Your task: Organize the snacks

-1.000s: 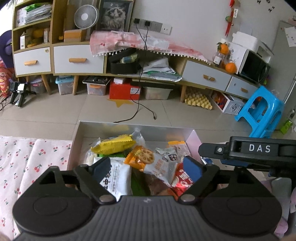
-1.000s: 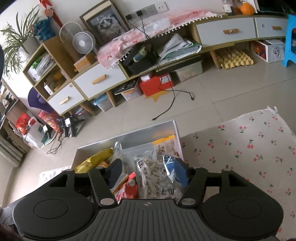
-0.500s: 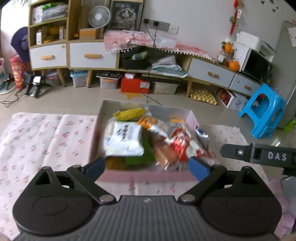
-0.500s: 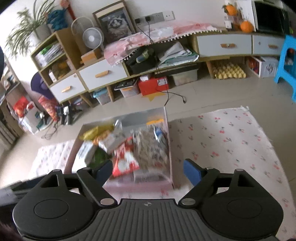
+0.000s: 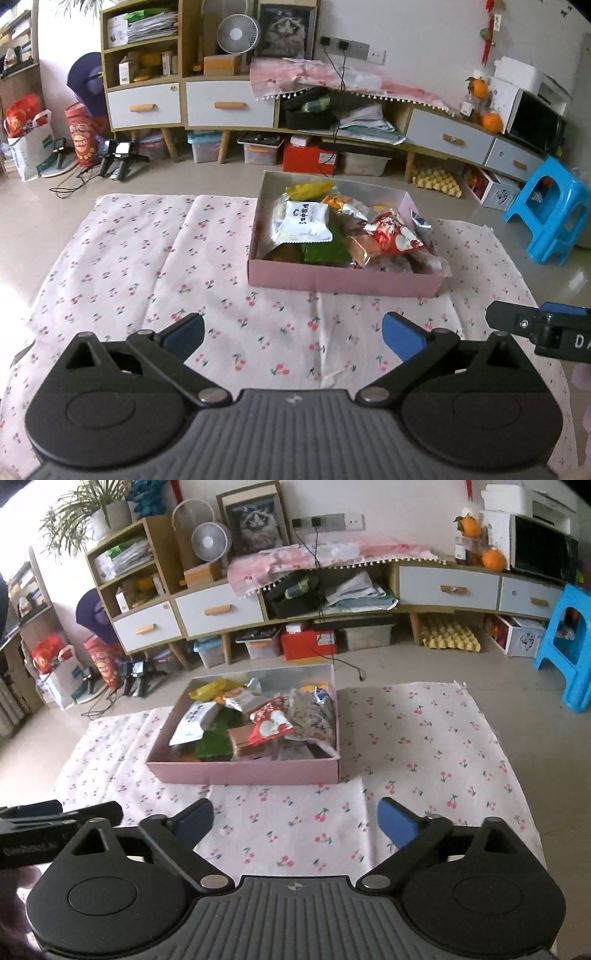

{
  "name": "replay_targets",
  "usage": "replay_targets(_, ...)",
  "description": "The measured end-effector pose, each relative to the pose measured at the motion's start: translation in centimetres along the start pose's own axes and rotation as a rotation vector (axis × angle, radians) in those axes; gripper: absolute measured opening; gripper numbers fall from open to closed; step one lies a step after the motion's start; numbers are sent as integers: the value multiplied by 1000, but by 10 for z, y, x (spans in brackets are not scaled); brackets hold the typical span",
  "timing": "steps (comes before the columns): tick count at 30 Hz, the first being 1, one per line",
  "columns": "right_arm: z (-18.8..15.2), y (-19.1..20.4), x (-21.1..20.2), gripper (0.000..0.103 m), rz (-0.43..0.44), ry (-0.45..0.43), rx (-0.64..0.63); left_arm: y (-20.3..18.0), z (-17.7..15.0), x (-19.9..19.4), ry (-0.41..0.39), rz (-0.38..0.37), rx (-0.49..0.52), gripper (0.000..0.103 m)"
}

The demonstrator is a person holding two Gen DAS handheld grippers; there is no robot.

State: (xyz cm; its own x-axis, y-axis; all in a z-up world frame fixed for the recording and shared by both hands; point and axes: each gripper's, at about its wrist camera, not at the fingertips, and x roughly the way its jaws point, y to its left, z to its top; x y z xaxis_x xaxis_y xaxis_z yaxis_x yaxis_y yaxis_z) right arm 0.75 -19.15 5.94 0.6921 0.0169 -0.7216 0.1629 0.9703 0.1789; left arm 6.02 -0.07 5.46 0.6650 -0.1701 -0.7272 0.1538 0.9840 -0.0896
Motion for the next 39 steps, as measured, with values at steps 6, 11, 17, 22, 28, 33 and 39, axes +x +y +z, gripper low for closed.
replay_targets(6, -12, 15, -14, 98, -26, -16, -30, -5, -7, -13, -4, 29, 17, 103)
replay_targets(11, -18, 22, -13, 99, -27, -12, -42, -12, -12, -12, 19, 77, 36, 103)
replay_targets(17, -20, 23, -5, 99, -48, 5, -35, -9, -12, -12, 18, 92, 13, 102)
replay_targets(22, -20, 22, -3, 99, -61, 2, -41, -8, -14, -11, 39, 82, 2, 102)
replay_targets(28, -19, 21, -4, 99, -65, 5, -31, -9, -16, -12, 48, 88, 6, 102)
replay_targets(33, -19, 18, -5, 99, -70, 3, -26, -8, -16, -12, 52, 90, 5, 102)
replay_targets(39, -19, 17, -6, 99, -77, 6, -19, -8, -17, -12, 62, 87, 6, 102)
